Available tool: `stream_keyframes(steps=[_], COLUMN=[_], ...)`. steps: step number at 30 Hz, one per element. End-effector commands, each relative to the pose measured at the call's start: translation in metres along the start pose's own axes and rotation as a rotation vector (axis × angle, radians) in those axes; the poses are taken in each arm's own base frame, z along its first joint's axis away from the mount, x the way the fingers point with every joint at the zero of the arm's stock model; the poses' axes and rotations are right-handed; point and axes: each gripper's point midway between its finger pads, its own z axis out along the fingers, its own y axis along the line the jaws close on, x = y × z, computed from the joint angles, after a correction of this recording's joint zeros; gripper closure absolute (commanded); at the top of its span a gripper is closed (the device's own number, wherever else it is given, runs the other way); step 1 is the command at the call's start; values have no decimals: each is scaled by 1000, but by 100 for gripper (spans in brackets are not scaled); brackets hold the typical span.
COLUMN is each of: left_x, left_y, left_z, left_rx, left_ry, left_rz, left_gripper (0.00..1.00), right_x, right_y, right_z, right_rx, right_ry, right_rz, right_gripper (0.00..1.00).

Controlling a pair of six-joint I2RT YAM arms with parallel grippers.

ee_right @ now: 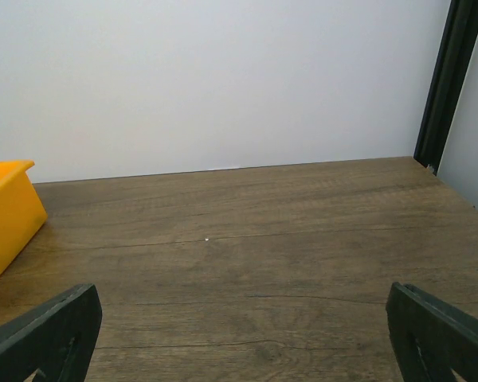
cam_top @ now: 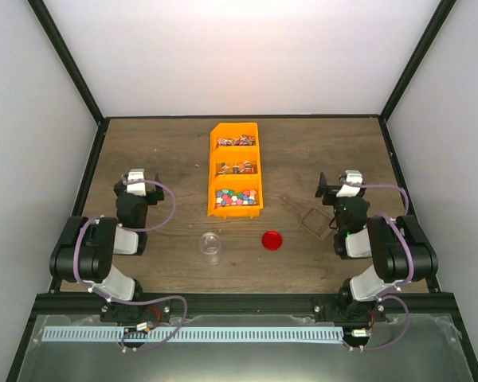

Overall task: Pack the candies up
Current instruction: Adjust the storage box at the center of the board.

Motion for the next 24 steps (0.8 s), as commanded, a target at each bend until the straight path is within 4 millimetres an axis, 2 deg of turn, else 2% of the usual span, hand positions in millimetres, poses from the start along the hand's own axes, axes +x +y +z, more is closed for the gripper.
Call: stream_keyframes(steps=[1, 8, 11, 12, 15, 17, 19, 22, 24], left_x=[-6, -6, -16, -22, -48, -68, -91, -104, -99], left_y=[4, 4, -8, -15, -42, -68, -94, -131, -146], left_z=[3, 5, 7, 11, 26, 25, 25, 42, 63], left_rx=[-15, 5, 71, 102, 222, 357, 501, 703, 735], left_ry=[-15, -11, -21, -7, 74, 77, 45, 143, 268], left_rz=[-24, -32, 4, 24, 84, 132, 166, 169, 153], left_gripper=[0, 0, 0, 0, 0, 0, 0, 0, 0], right_x=[-6, -5, -8, -8, -26, -34, -50, -74, -73], right_y=[-1, -1, 0, 1, -5, -4, 16, 45, 64], right_z=[3, 3, 4, 9, 34, 52, 61, 66, 71], right_rx=[0, 0, -4, -7, 58, 72, -30, -182, -280], right_ry=[-20, -17, -22, 2, 135, 260, 290, 289, 355], right_rz=[-12, -12, -17, -19, 31, 52, 59, 144, 185], right_gripper=[0, 0, 0, 0, 0, 0, 0, 0, 0])
